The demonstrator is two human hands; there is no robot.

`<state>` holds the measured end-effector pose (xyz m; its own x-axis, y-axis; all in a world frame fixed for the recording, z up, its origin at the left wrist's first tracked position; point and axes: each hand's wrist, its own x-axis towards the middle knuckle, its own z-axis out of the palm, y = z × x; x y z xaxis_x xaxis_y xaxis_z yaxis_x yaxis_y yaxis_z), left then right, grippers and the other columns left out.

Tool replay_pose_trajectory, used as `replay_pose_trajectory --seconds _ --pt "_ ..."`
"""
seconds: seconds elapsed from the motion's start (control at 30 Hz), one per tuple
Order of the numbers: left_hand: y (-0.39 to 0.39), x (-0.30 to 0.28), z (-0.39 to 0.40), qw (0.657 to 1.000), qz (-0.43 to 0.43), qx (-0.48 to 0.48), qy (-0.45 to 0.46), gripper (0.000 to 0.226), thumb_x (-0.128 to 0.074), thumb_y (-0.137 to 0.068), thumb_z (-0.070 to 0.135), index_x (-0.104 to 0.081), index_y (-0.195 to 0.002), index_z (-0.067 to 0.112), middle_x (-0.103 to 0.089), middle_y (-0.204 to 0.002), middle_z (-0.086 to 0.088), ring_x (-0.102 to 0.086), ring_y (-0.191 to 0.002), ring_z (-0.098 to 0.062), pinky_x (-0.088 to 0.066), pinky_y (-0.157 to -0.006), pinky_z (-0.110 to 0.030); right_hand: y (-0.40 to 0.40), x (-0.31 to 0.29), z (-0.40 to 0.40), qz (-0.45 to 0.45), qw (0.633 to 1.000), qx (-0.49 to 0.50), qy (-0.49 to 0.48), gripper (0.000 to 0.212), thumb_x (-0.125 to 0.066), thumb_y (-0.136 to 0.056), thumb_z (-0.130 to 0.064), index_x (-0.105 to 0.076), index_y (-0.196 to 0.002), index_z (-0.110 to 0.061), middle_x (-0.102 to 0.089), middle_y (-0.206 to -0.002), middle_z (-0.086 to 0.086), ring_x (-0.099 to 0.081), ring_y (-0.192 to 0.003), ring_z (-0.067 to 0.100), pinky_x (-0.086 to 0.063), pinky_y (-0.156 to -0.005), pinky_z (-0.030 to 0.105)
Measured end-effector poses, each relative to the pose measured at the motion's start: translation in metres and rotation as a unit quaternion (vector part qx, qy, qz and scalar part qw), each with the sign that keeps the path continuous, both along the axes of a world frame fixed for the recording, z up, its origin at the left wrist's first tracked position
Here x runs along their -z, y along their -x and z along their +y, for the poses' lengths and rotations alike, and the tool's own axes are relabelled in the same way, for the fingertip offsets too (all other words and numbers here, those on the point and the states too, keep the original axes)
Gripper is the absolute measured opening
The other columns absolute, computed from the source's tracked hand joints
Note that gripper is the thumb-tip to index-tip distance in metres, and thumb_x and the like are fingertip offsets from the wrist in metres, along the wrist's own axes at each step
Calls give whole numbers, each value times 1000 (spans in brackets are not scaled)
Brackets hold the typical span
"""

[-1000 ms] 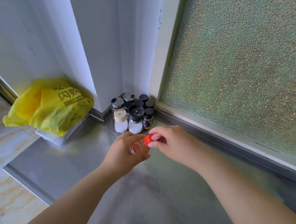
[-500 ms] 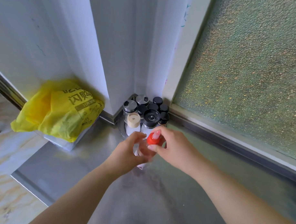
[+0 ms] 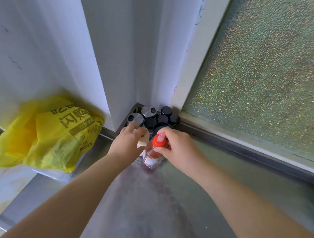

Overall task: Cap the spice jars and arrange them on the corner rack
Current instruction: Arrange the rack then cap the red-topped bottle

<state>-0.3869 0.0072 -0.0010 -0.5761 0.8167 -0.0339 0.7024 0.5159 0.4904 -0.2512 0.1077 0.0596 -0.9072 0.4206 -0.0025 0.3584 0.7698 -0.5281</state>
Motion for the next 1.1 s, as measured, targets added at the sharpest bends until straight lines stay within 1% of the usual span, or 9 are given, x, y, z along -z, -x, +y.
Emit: replay_pose_trajectory --seconds 0.17,0.27,0.47,0.57,0.67,0.8,0.93,1.0,1.1 --pt "5 6 7 999 -14 14 -26 47 -66 -79 21 -52 -124 19 -51 -121 -10 -54 -106 -29 -47 -87 -38 7 -2 2 -11 1000 -8 3 31 -67 -82 -23 -54 -107 -12 -63 -106 2 -57 -94 22 -43 -80 30" --pt "8 4 5 999 -10 15 -43 46 -68 -77 14 -56 -122 17 -54 -112 -11 -54 -102 -31 -45 -85 -35 7 -2 4 -7 1000 -5 1 31 -67 -82 -23 -54 -108 -13 -62 -106 0 -57 -95 20 -41 -79 28" --pt "23 2 -9 999 -24 -5 -26 49 -68 -76 17 -54 -123 19 -54 -117 -7 -57 -91 -27 -41 -77 -27 10 -2 7 -7 1000 -5 -15 32 -68 -80 -24 -55 -108 -15 -64 -102 -1 -58 -88 20 -41 -75 28" --pt "22 4 -9 999 -29 2 -24 51 -68 -76 15 -52 -124 18 -52 -118 -8 -56 -94 -29 -43 -81 -29 14 -4 4 3 1000 -16 -5 31 -68 -81 -23 -55 -108 -16 -63 -102 -3 -53 -83 15 -40 -75 25" --pt "23 6 -9 999 -27 5 -25 51 -68 -75 12 -53 -124 18 -51 -120 -9 -56 -95 -31 -45 -82 -32 22 -6 1 1 999 -42 -4 30 -66 -82 -22 -54 -109 -15 -62 -107 -1 -55 -90 19 -43 -81 31" --pt "26 9 -14 999 -26 -11 -39 49 -68 -75 9 -55 -122 19 -47 -124 -8 -56 -94 -29 -44 -80 -28 27 -3 2 -23 998 -62 -4 32 -65 -82 -21 -54 -112 -16 -61 -109 -2 -55 -96 21 -41 -82 31" --pt "25 6 -17 999 -5 -15 -49 50 -65 -73 2 -57 -119 17 -50 -121 -12 -53 -103 -33 -46 -83 -35 29 -3 9 -21 998 -60 12 33 -69 -79 -19 -56 -109 -18 -62 -105 -4 -52 -85 15 -43 -79 30" --pt "19 4 -20 997 22 0 -70 50 -66 -67 6 -60 -115 14 -54 -113 -14 -52 -101 -36 -43 -84 -37 31 -3 10 -26 998 -53 5 32 -69 -79 -20 -55 -108 -18 -62 -105 -4 -55 -86 17 -46 -80 33" --pt "1 0 -19 994 -4 44 -102 50 -66 -62 20 -62 -111 13 -62 -101 -9 -57 -95 -28 -38 -85 -25 34 0 10 -22 999 -44 7 34 -69 -80 -21 -54 -110 -15 -64 -106 0 -59 -92 21 -47 -82 34"
